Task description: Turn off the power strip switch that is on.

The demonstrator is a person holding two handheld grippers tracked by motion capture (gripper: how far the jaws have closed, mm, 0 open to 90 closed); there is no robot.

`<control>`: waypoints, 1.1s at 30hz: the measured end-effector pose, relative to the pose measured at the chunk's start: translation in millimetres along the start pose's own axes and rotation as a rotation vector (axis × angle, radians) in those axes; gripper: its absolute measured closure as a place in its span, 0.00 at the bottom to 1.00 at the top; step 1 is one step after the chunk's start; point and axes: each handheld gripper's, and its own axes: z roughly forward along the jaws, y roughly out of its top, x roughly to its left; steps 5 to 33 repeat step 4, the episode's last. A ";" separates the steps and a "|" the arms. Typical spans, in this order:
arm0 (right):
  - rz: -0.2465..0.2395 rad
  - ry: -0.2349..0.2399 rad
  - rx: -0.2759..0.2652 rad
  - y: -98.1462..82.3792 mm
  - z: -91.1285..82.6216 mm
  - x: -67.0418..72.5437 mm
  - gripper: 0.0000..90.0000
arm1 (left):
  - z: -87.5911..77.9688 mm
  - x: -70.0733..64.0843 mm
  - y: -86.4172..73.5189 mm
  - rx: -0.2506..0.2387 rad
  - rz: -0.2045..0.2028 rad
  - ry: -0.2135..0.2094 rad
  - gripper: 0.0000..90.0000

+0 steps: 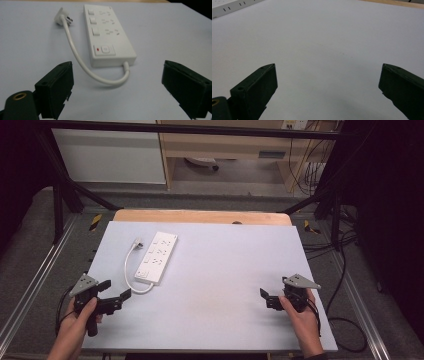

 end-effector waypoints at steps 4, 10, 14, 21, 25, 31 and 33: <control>0.013 -0.030 0.041 -3.0 5.6 -2.7 0.03 | 2.9 -3.7 -12.0 0.036 0.025 -0.003 0.11; 0.013 -0.030 0.041 -3.0 5.6 -2.7 0.03 | 2.9 -3.7 -12.0 0.036 0.025 -0.003 0.11; 0.013 -0.030 0.041 -3.0 5.6 -2.7 0.03 | 2.9 -3.7 -12.0 0.036 0.025 -0.003 0.11; 0.013 -0.030 0.041 -3.0 5.6 -2.7 0.03 | 2.9 -3.7 -12.0 0.036 0.025 -0.003 0.11; 0.013 -0.030 0.041 -3.0 5.6 -2.7 0.03 | 2.9 -3.7 -12.0 0.036 0.025 -0.003 0.11; 0.013 -0.030 0.041 -3.0 5.6 -2.7 0.03 | 2.9 -3.7 -12.0 0.036 0.025 -0.003 0.11; 0.013 -0.030 0.041 -3.0 5.6 -2.7 0.03 | 2.9 -3.7 -12.0 0.036 0.025 -0.003 0.11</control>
